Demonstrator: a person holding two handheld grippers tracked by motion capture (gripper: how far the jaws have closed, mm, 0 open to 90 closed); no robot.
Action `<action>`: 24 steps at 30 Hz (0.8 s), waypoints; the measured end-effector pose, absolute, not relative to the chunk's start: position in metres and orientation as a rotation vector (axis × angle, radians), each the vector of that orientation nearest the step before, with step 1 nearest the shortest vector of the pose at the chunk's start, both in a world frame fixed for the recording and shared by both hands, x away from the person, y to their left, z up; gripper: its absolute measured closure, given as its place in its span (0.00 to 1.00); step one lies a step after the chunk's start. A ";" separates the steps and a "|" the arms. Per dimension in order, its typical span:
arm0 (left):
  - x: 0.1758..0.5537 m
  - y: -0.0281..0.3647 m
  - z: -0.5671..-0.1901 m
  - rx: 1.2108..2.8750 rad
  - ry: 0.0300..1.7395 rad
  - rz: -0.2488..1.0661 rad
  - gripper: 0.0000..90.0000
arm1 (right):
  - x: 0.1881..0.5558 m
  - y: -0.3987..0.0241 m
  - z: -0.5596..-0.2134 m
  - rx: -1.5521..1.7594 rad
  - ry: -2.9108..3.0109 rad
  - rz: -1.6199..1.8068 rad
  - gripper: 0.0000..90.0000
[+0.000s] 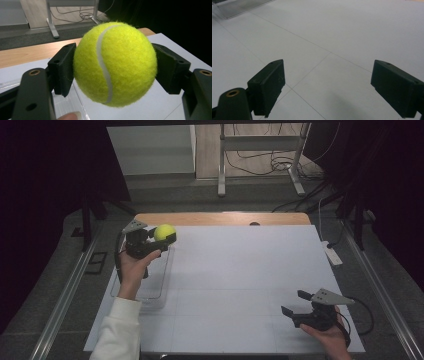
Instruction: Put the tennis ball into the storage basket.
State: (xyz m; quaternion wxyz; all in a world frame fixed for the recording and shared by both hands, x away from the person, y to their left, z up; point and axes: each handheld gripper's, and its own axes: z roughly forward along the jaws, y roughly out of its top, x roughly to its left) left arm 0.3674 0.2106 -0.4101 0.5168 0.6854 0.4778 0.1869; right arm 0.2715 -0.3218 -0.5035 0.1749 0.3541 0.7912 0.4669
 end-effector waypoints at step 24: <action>0.369 0.227 -0.412 1.617 1.191 0.493 0.30 | 0.272 -0.322 -0.504 1.003 2.246 1.319 0.14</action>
